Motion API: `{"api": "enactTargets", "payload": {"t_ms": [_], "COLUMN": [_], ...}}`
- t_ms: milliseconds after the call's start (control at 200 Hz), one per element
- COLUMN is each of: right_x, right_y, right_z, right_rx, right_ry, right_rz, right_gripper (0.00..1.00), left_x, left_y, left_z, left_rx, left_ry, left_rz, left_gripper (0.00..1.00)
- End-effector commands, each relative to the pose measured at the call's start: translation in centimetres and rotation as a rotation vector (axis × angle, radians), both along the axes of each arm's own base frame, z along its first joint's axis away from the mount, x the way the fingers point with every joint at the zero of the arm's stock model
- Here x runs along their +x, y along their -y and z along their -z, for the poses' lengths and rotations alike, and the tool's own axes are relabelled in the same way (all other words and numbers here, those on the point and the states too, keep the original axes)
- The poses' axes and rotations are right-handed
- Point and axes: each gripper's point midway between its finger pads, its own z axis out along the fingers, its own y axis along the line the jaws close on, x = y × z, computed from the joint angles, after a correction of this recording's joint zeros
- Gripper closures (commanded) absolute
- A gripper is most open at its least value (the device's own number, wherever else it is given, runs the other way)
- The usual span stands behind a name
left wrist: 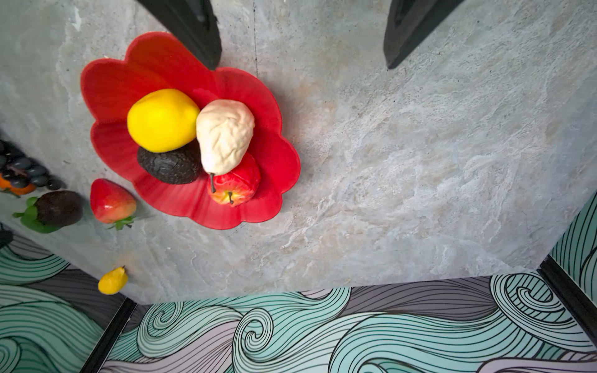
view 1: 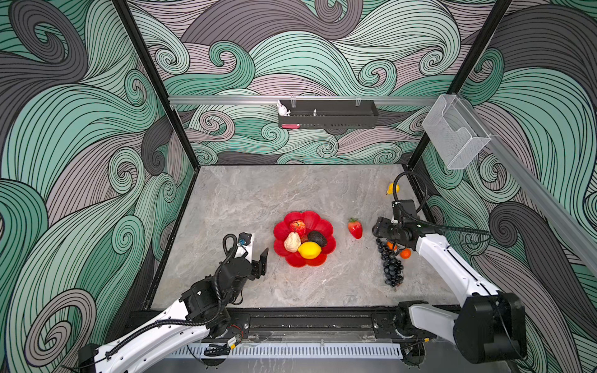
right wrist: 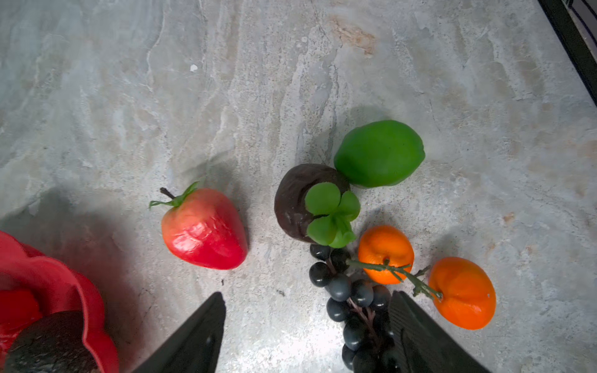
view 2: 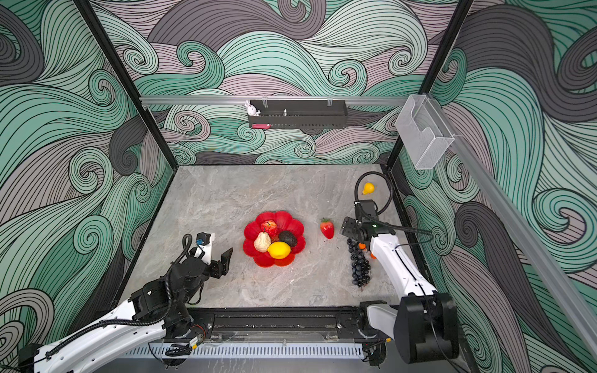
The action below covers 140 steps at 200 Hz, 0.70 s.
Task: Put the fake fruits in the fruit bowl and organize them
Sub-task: 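Lower the right gripper onto the dark purple fruit with green leaves and grasp it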
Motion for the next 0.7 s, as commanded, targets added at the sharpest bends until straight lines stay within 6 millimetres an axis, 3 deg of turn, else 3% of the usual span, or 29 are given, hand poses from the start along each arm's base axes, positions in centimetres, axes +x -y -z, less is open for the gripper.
{"api": "enactTargets", "payload": {"t_ms": [0, 325, 696], "right_x": [0.4, 0.8, 2.4], "right_y": [0.4, 2.2, 2.5], "right_z": [-0.7, 0.7, 2.8], "right_rx": [0.024, 0.08, 0.179], "right_ry": [0.012, -0.004, -0.018], "right_rz": [0.014, 0.082, 0.117], "right_gripper": [0.27, 0.53, 0.7], "left_x": [0.3, 0.5, 0.4], "left_y": [0.2, 0.8, 0.8], "left_z": [-1.0, -0.7, -0.8], "left_rx": [-0.03, -0.029, -0.035], "left_ry": [0.039, 0.036, 0.041], "left_rz": [0.0, 0.02, 0.021], "left_gripper": [0.19, 0.19, 0.18]}}
